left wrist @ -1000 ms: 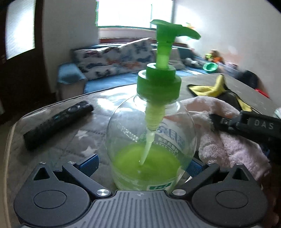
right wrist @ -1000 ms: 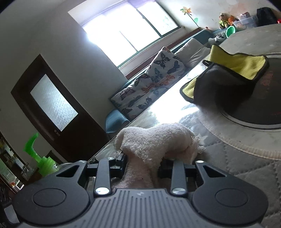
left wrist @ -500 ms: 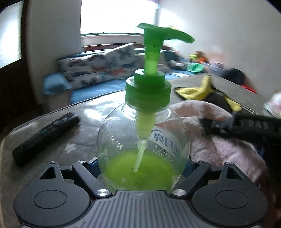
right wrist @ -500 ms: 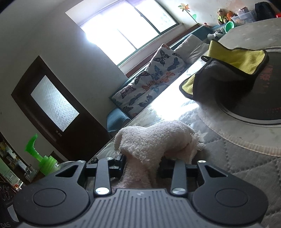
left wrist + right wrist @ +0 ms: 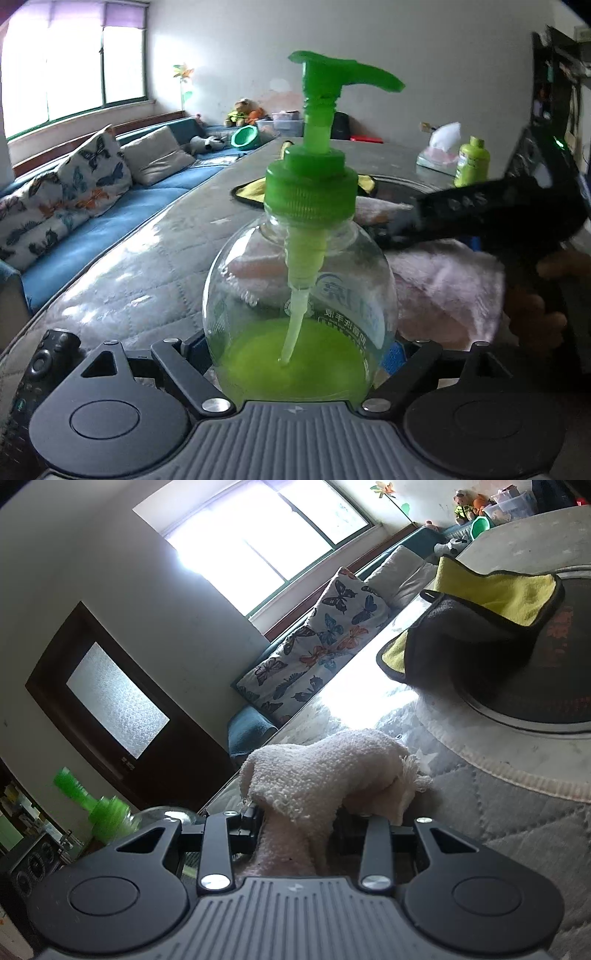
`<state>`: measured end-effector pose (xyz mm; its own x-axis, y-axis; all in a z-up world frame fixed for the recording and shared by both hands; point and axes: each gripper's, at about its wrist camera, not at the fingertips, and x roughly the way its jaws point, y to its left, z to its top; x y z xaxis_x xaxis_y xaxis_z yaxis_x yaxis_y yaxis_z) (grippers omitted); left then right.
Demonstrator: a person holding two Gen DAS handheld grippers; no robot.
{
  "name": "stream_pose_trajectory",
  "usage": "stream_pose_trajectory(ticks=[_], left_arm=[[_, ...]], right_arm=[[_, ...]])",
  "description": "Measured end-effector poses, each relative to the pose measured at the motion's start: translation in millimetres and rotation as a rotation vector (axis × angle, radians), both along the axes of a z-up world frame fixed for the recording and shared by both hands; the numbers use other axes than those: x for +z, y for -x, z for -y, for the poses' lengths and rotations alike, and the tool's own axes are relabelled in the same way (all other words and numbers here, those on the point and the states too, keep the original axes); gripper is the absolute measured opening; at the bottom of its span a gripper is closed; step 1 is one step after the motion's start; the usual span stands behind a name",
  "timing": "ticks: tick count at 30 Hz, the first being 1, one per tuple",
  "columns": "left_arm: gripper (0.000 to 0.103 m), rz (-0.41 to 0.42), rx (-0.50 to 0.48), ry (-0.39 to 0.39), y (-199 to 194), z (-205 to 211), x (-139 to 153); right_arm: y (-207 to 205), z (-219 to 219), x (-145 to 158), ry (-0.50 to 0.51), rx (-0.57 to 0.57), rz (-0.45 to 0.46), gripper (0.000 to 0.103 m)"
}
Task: Clean container
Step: 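Wipe the bottle's shoulder below the pump with the towel, right gripper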
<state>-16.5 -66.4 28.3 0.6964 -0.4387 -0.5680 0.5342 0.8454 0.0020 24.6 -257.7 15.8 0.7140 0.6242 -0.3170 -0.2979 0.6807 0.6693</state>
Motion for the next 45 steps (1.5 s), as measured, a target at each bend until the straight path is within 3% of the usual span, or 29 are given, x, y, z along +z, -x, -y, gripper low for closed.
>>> stream_pose_trajectory(ticks=[2, 5, 9, 12, 16, 24, 29, 35, 38, 45], left_arm=[[0.088, 0.001, 0.032, 0.022, -0.3, -2.8, -1.5], [0.087, 0.027, 0.064, 0.034, 5.9, -3.6, 0.5], [0.087, 0.054, 0.064, 0.034, 9.9, -4.8, 0.2], [0.087, 0.058, 0.045, 0.036, 8.8, -3.7, 0.6], [0.087, 0.064, 0.019, 0.029, 8.6, -0.6, 0.3], [0.087, 0.067, 0.012, 0.017, 2.9, 9.5, -2.7], [0.087, 0.072, 0.018, 0.007, 2.0, 14.1, -5.6], [0.088, 0.079, 0.026, -0.028, 2.4, 19.7, -8.5], [0.089, 0.078, 0.029, -0.047, 2.9, 22.8, -10.0], [0.088, 0.068, 0.038, -0.056, 3.6, 24.5, -12.3]], right_arm=[[1.3, 0.2, 0.3, -0.022, 0.013, 0.010, 0.032], [4.1, 5.6, 1.5, -0.132, 0.053, 0.052, 0.030], [18.3, 9.2, 14.1, -0.241, 0.119, 0.211, 0.030], [22.8, 1.1, 18.1, -0.259, 0.185, 0.256, 0.030], [17.1, -8.9, 13.3, -0.182, 0.178, 0.206, 0.030], [0.7, -3.2, -0.2, -0.159, 0.121, 0.096, 0.030], [-9.8, -4.6, -9.9, -0.091, 0.084, -0.008, 0.030], [-6.2, -9.6, -11.1, -0.023, 0.069, -0.014, 0.030], [-1.9, -3.9, -10.0, -0.086, 0.072, 0.018, 0.030], [16.8, 2.7, 6.9, -0.267, 0.150, 0.219, 0.030]])
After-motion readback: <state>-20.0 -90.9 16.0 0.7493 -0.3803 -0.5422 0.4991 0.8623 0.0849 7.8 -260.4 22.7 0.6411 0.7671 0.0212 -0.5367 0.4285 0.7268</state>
